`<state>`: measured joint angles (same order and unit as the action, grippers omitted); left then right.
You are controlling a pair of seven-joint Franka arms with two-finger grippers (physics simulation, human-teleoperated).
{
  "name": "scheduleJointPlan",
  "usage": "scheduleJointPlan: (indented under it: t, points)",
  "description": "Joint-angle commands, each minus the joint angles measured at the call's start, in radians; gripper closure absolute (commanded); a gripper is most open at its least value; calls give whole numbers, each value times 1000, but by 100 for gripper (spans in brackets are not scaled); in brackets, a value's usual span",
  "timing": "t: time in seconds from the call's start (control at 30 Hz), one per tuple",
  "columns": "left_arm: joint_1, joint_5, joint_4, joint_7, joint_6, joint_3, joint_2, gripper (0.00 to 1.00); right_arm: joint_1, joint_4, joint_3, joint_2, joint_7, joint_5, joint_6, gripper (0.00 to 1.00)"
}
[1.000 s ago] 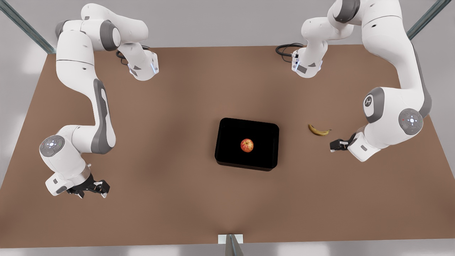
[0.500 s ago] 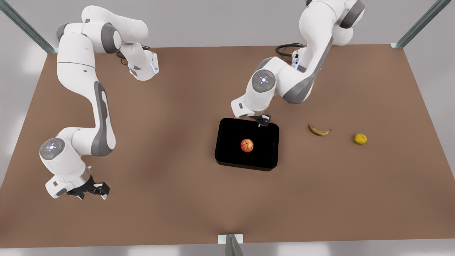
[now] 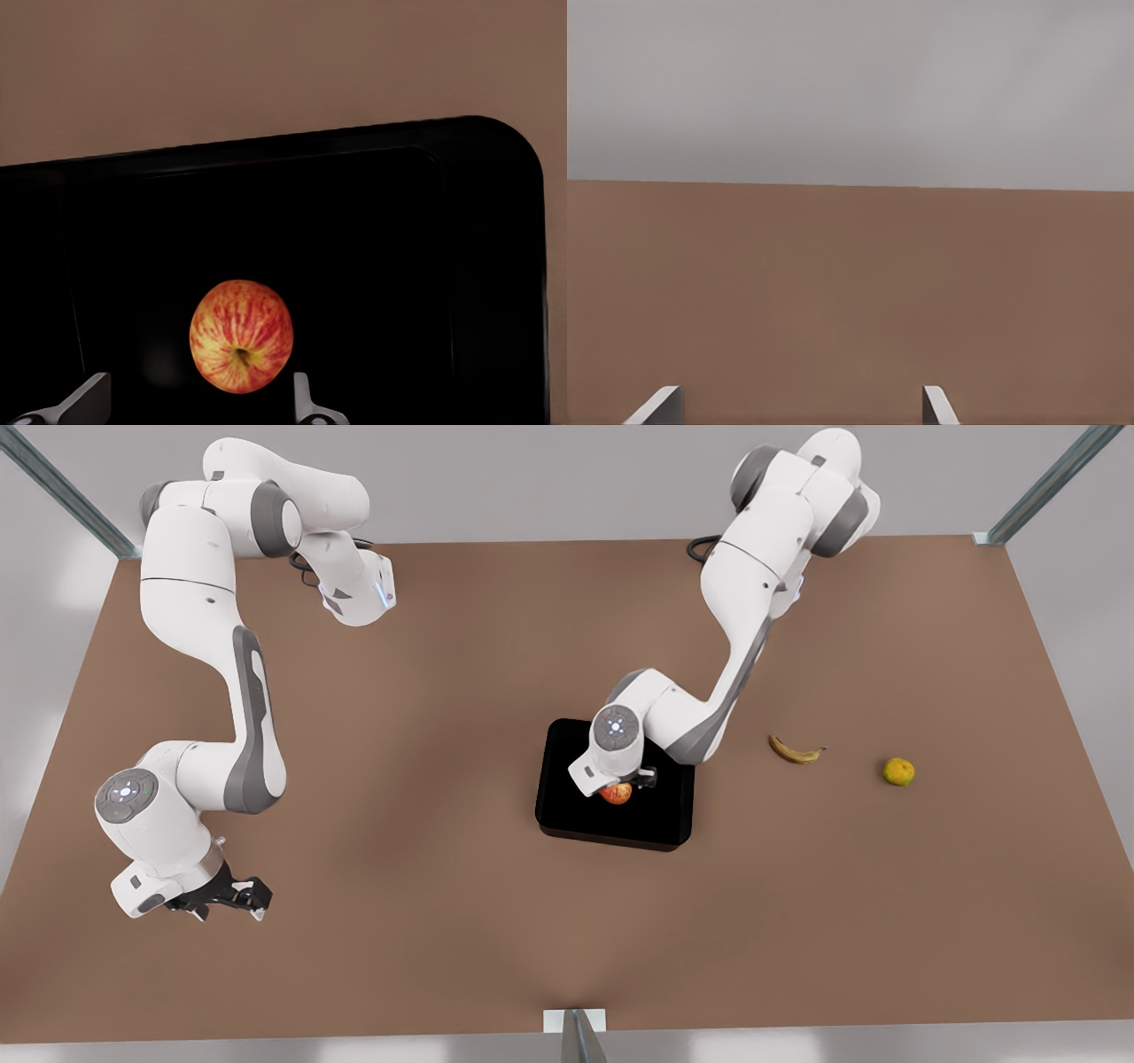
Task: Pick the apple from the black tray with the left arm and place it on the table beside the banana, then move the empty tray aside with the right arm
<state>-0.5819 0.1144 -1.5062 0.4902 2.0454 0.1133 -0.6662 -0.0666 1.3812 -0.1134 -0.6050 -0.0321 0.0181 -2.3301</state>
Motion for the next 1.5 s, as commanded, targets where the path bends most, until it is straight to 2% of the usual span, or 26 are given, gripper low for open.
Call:
scheduleJointPlan:
  t: [0.0,0.77,1.17,1.2,1.23,1.27,1.33,1.47]
  points:
    - [-3,11,-20,211,128,0,-4,0,1,-1,0,1,-5,2,2,0]
    - [-9,85,-195,234,295,-1,-3,0,-1,-1,0,1,-5,0,2,0]
    - [-7,140,-195,284,363,-1,-69,0,-1,-1,0,1,-5,0,2,0]
    - [-7,140,-196,289,363,-1,-69,7,-1,-1,0,1,-5,0,2,0]
    - [-7,140,-196,297,361,-1,-69,29,-1,-1,0,1,-5,0,2,0]
    - [-7,140,-195,297,361,-1,-69,35,-1,-1,0,1,-5,0,2,0]
    - [-7,140,-195,298,352,-1,-63,35,-1,-1,0,1,-5,0,2,0]
    - [-4,139,-180,209,59,-3,62,34,-1,-1,0,1,-5,0,2,0]
